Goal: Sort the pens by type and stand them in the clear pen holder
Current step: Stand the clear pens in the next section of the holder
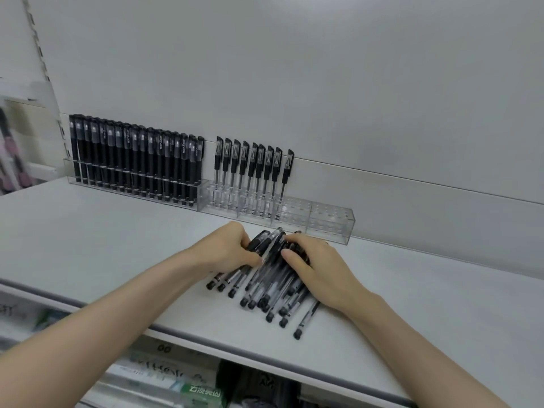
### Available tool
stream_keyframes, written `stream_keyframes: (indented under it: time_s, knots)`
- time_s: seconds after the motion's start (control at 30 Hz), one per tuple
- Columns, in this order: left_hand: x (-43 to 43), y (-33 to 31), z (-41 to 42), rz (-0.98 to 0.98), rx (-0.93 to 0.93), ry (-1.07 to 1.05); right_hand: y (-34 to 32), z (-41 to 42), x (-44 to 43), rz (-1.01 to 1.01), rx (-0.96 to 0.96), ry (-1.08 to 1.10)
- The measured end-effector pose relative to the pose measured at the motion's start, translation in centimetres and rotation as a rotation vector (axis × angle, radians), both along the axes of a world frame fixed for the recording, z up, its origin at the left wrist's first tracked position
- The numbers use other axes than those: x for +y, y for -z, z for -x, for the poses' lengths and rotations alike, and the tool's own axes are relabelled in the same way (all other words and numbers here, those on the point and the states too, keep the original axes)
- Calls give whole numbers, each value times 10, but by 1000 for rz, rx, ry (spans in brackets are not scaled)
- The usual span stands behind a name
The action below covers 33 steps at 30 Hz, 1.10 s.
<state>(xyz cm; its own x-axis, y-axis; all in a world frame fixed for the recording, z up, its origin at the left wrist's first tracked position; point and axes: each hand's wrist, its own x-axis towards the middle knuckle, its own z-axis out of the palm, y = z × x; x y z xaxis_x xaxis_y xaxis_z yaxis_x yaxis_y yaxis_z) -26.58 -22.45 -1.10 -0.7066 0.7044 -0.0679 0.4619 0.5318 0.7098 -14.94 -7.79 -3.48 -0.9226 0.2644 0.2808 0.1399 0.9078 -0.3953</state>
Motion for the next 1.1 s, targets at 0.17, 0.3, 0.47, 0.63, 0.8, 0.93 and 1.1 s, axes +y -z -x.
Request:
stream_keyframes:
  time_s: [0.17,0.3,0.47,0.63,0.8,0.93,1.1]
  knots:
    - [-6,5,-4,-120,42,26,-8,-3,-3,75,101,-2]
    - [-8,-3,-11,-376,-7,86,-29,0,-9,447,289,-70]
    - [2,-11,-9,-562,-156,239,-57,19,-11,755,519,-66]
    - [18,-15,16,-604,-274,305,-69,36,-4,805,635,-25]
    - [33,-19,49,-598,-156,196,-81,57,10,603,782,74]
    - [44,-14,70,-673,-99,109,-83,74,23,409,871,189]
    - [42,1,73,-734,-113,141,-87,86,32,366,921,234]
